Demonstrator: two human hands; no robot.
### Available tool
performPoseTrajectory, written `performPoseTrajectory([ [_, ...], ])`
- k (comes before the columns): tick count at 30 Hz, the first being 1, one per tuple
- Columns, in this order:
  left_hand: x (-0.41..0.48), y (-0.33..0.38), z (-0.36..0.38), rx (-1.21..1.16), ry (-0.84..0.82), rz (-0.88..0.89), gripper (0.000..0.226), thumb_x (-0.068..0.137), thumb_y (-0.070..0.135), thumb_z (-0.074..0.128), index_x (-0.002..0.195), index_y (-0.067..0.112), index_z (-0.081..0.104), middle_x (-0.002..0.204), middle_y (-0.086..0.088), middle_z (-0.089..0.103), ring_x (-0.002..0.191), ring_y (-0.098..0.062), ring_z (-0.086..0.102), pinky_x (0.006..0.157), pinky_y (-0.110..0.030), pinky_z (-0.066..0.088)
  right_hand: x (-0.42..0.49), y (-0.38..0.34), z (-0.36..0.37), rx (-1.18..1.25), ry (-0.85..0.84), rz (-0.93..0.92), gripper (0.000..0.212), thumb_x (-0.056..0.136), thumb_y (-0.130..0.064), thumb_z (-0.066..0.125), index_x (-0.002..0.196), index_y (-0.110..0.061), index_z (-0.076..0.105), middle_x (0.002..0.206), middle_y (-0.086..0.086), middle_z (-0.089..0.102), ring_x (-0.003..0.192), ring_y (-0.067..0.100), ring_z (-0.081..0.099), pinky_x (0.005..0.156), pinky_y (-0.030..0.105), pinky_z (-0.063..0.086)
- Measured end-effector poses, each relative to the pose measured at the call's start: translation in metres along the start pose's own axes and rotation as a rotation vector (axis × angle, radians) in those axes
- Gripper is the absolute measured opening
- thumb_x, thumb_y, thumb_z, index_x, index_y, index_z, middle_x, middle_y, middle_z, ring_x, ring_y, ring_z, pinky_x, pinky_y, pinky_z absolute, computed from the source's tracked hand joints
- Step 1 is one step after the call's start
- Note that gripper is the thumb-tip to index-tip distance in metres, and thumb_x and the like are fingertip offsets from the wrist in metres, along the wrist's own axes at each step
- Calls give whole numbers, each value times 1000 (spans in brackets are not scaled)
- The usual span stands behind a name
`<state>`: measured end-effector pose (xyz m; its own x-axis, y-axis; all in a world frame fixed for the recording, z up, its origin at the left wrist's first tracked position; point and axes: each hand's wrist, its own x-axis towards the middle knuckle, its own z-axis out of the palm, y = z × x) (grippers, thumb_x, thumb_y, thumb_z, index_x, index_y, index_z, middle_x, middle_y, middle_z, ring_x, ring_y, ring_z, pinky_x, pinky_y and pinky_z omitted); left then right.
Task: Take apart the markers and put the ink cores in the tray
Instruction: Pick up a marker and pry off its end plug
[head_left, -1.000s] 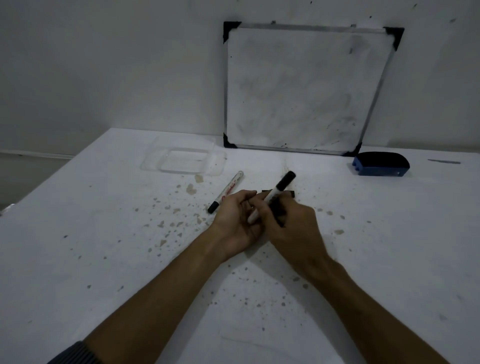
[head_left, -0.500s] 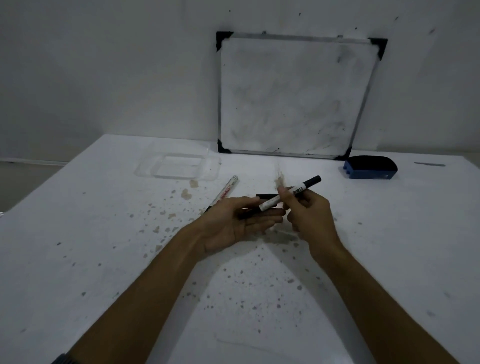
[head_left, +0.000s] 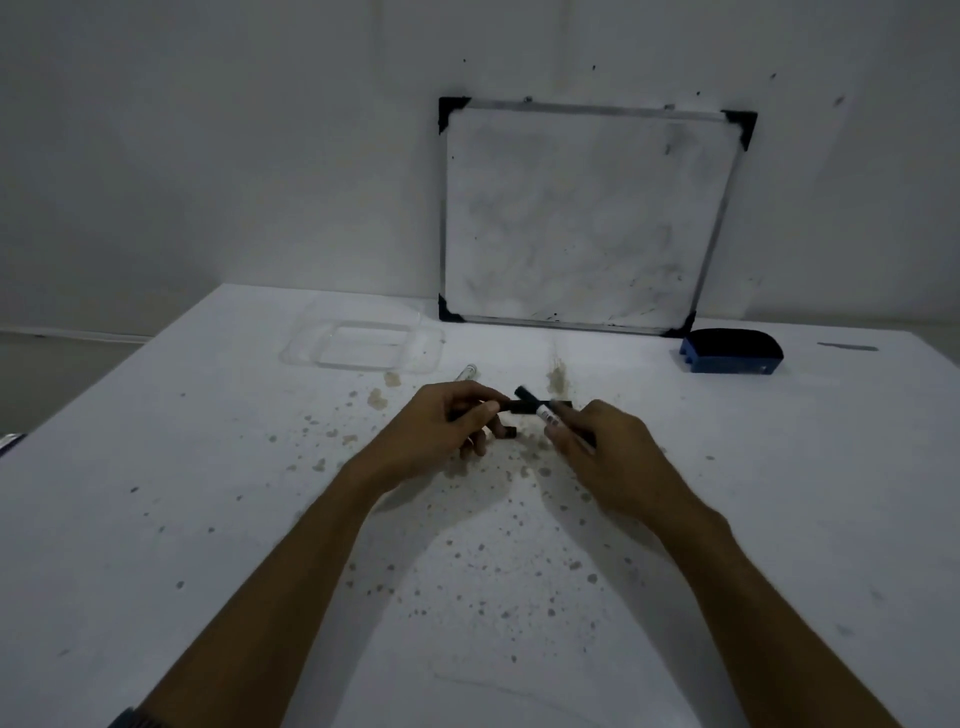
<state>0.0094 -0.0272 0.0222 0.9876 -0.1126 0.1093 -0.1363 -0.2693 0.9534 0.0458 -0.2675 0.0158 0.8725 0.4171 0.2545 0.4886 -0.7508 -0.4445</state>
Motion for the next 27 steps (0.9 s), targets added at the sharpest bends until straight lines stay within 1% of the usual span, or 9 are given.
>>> performPoseTrajectory([
  [3, -2, -3, 1, 72, 40, 31, 16, 103, 22, 65, 115, 26, 76, 90, 0, 81, 66, -11, 71, 61, -23, 58, -6, 1, 15, -145, -45, -14, 46, 102, -47, 50, 143, -28, 56, 93, 0, 56, 74, 9, 49, 58, 17, 34],
  [7, -7, -5, 3, 15, 1, -18, 12, 102, 23, 68, 110, 17, 74, 93, -5, 82, 73, -19, 75, 64, -28, 61, -9, 0, 20, -178, 6, -9, 45, 95, -51, 59, 135, -32, 64, 101, 1, 63, 89, 17, 56, 75, 30, 46],
  [9, -8, -3, 5, 24, 1, -25, 13, 102, 23, 67, 109, 15, 73, 92, -5, 82, 75, -21, 76, 65, -29, 61, -10, -7, 13, -38, 39, -3, 48, 89, -59, 62, 134, -43, 60, 105, -10, 63, 94, 9, 56, 81, 28, 47],
  [11, -9, 1, 5, 45, 1, -38, 14, 102, 26, 67, 108, 16, 74, 92, -3, 82, 75, -21, 77, 65, -28, 61, -10, -16, 5, 197, 87, -14, 40, 86, -65, 62, 123, -53, 59, 102, -25, 63, 92, 0, 59, 75, 17, 46],
  [18, -19, 18, -11, 109, -102, -87, 27, 100, 43, 66, 109, 19, 75, 95, 1, 83, 77, -21, 80, 64, -26, 61, -13, -40, 4, 340, 146, -98, 16, 94, -33, 72, 108, -28, 77, 101, -17, 74, 86, -1, 65, 69, 13, 48],
  [20, -26, 21, -33, 205, -13, -132, 40, 98, 58, 60, 106, 22, 76, 94, 7, 83, 77, -15, 80, 63, -27, 60, -10, -41, 3, 357, 126, -67, 16, 93, -33, 72, 108, -29, 77, 99, -16, 75, 85, -5, 64, 67, 10, 49],
  [22, -32, 17, -65, 347, 216, -160, 46, 100, 62, 51, 101, 23, 77, 89, 10, 82, 76, -9, 78, 67, -28, 57, -1, -47, 3, 367, 120, -48, 18, 93, -33, 73, 109, -31, 77, 93, -22, 73, 86, -10, 63, 67, 4, 47],
  [25, -41, -1, -101, 599, 449, -217, 43, 105, 56, 45, 96, 23, 72, 98, 5, 76, 95, -19, 72, 70, -27, 49, 21, -70, 3, 364, 134, -76, 17, 92, -31, 72, 108, -30, 78, 87, -27, 69, 86, -13, 63, 66, 0, 45],
  [27, -44, -23, -109, 864, 499, -326, 45, 103, 55, 49, 117, 17, 69, 123, -9, 69, 122, -32, 62, 94, -38, 49, 44, -91, 5, 365, 161, -79, 16, 92, -30, 72, 106, -28, 79, 88, -21, 73, 79, -9, 64, 63, 0, 44],
])
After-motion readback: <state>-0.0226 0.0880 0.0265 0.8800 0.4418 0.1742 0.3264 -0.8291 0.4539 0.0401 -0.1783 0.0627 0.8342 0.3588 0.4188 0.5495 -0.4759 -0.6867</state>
